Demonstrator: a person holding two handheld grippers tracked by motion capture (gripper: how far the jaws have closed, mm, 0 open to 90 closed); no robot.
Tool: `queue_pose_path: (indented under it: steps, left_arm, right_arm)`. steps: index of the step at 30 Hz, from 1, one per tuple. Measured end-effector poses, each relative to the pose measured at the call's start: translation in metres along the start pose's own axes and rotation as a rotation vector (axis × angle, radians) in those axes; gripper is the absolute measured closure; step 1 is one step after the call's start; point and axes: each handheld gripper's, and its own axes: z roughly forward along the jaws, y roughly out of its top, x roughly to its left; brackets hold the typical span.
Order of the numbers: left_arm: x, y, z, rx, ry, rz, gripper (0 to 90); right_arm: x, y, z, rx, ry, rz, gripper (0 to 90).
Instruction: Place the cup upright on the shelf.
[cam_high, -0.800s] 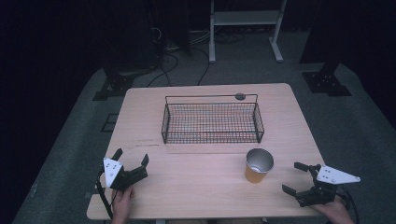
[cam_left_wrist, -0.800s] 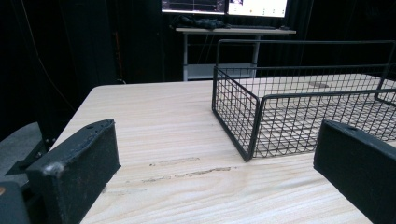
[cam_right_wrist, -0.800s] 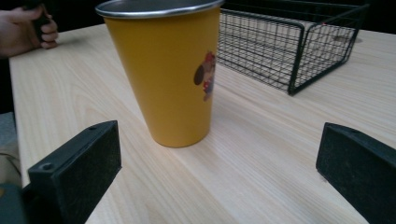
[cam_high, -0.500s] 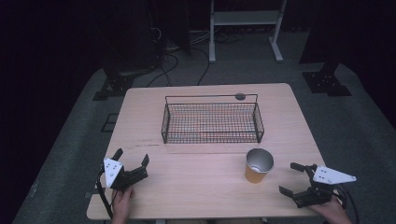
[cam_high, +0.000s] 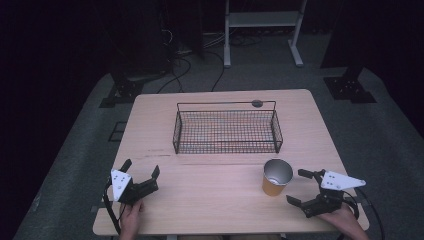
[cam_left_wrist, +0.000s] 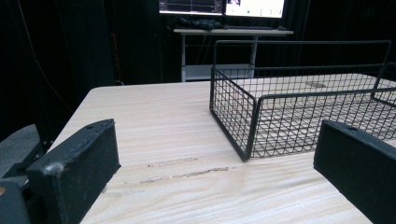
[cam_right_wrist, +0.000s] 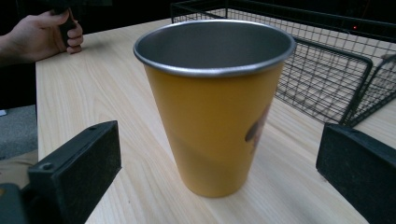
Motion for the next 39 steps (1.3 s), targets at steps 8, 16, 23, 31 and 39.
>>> queue_pose_path:
  steps: [8,16,23,31,39]
  left_arm:
    - [0.0,0.0,0.0,-0.001,-0.001,-0.001,0.0]
    - [0.0,0.0,0.0,0.0,-0.002,0.0,0.0]
    - [0.0,0.0,0.0,-0.003,-0.002,-0.005,0.0]
    - [0.0,0.0,0.0,-0.003,-0.003,-0.006,0.0]
    - [0.0,0.0,0.0,-0.003,-0.003,-0.005,0.0]
  right_arm:
    - [0.001,0.009,0.013,-0.003,0.005,-0.007,0.0]
    - [0.002,0.016,0.025,0.021,-0.001,-0.027,0.0]
    - [0.003,0.018,0.033,0.03,0.004,-0.028,0.0]
    - [0.003,0.028,0.042,0.04,0.008,-0.041,0.0]
    - [0.003,0.029,0.048,0.042,0.017,-0.039,0.0]
